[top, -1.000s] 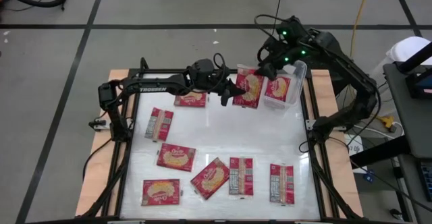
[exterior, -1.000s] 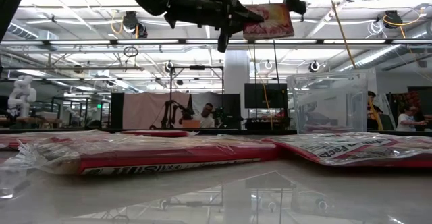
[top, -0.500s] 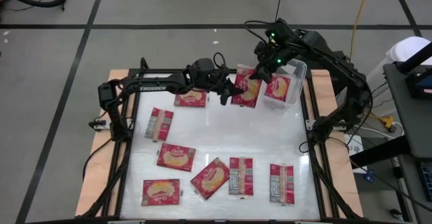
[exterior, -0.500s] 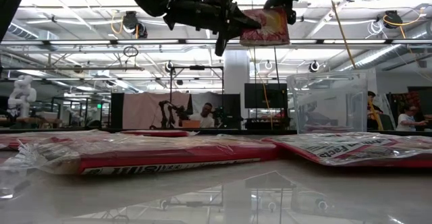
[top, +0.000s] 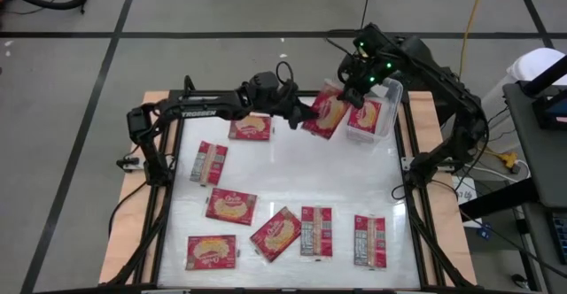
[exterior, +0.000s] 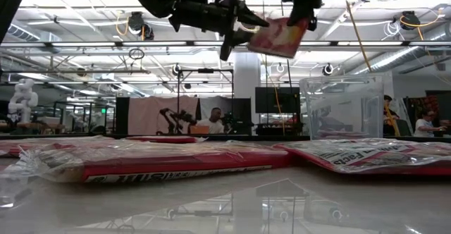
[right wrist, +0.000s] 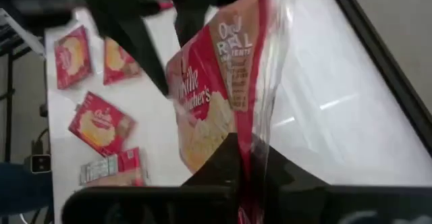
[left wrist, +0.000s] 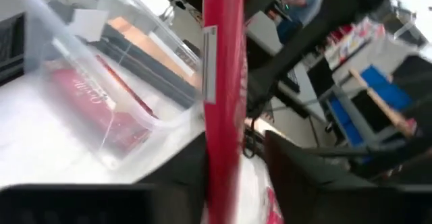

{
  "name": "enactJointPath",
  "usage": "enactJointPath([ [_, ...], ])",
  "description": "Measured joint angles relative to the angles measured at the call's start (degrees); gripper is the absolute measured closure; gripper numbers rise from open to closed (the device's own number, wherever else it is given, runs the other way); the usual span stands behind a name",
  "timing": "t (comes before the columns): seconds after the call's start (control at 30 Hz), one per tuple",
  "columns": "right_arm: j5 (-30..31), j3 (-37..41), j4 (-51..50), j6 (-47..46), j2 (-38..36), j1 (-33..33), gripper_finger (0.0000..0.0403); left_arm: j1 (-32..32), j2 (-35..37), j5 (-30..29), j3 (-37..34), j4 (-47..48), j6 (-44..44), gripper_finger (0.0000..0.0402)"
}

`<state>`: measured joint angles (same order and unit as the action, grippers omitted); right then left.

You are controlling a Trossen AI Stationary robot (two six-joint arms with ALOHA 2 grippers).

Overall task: Sort popcorn bags into baskets
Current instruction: Put the red popcorn bag into the transparent container

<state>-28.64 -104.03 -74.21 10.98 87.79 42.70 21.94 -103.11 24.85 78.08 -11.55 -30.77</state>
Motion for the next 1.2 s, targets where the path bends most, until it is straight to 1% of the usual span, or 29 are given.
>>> enactJointPath([
  [0.1, 0.16, 0.02, -2.38, 2.74, 0.00, 3.04, 0.0400, 1.13, 0.03, 0.21, 0.00, 1.63, -3.47, 0.0187],
  [0.2, 0.56, 0.04, -4.75, 5.79, 0.00, 5.98, 0.0402, 2.21, 0.34, 0.67, 0.00, 3.68, -4.94, 0.0128],
  [0.27, 1.29, 0.04, -6.09, 7.52, -0.07, 7.89, 0.0402, 2.96, 0.52, 2.05, 0.01, 5.37, -5.30, 0.0101],
  [0.37, 3.12, 0.04, -6.47, 9.43, -0.15, 10.23, 0.0402, 3.95, 0.88, 3.61, -0.02, 8.61, -5.32, 0.0082],
  [0.5, 4.32, -0.08, -6.85, 11.27, -0.33, 13.03, 0.0402, 5.13, 1.78, 5.07, -0.02, 12.07, -3.78, 0.0086],
  [0.67, 11.75, -0.37, -10.56, 15.59, -0.37, 15.70, 0.0403, 6.77, 2.23, 6.77, -0.02, 14.75, -2.14, 0.0116],
  [0.9, 15.91, 1.12, -12.26, 20.61, -0.39, 17.72, 0.0403, 9.63, 2.49, 8.79, 0.00, 14.88, -1.87, 0.0155],
  [1.03, 16.88, 3.78, -11.87, 23.46, -0.42, 17.72, 0.0403, 10.96, 2.49, 9.70, 0.00, 14.87, -1.25, 0.0166],
  [1.2, 19.87, 8.67, -10.73, 23.55, -0.39, 17.70, 0.0403, 11.74, 2.78, 10.08, 0.00, 15.29, -1.26, 0.0164],
])
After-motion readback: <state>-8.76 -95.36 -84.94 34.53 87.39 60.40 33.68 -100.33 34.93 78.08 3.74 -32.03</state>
